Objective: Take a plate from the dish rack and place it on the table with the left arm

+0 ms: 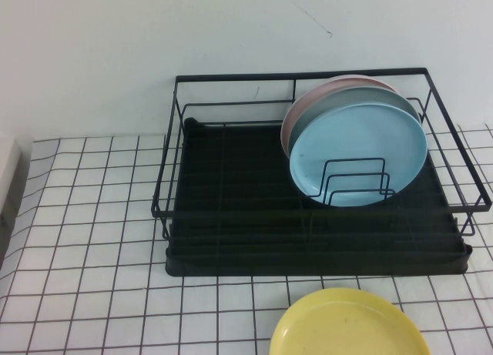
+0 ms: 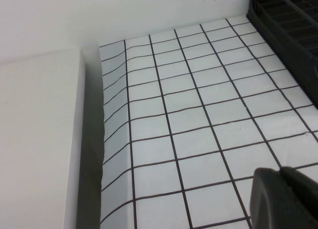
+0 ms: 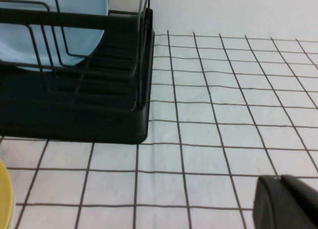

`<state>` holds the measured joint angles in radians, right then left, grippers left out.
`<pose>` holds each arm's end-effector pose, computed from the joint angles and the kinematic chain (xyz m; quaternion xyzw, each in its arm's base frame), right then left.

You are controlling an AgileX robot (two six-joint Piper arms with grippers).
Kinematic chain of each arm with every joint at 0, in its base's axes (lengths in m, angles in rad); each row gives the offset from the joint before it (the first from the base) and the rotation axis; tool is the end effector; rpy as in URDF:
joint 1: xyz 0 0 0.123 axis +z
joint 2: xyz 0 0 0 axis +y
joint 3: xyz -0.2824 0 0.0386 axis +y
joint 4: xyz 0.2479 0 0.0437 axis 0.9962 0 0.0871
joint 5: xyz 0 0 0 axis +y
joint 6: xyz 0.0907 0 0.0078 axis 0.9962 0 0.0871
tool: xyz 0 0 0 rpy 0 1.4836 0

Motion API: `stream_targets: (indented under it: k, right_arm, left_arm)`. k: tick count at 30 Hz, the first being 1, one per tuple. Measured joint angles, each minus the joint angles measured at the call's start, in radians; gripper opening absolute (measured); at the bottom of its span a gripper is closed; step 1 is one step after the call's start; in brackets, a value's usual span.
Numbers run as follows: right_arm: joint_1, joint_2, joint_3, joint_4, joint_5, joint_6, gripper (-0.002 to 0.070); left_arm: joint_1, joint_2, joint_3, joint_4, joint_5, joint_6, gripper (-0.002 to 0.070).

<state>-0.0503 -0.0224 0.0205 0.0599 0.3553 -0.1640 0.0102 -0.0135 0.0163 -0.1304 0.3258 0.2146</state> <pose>0.0524 -0.0007 0.1754 -0.0292 0.7940 -0.0397 0.6060 0.0535 -0.0033 0.1791 0.0446 0.7850 0.0149 0.6177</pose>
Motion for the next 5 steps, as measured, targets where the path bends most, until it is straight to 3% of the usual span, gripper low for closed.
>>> stream_targets:
  k: [5]
  right_arm:
    - [0.000, 0.000, 0.000, 0.000, 0.000, 0.000, -0.0001]
  left_arm:
    - [0.000, 0.000, 0.000, 0.000, 0.000, 0.000, -0.0003]
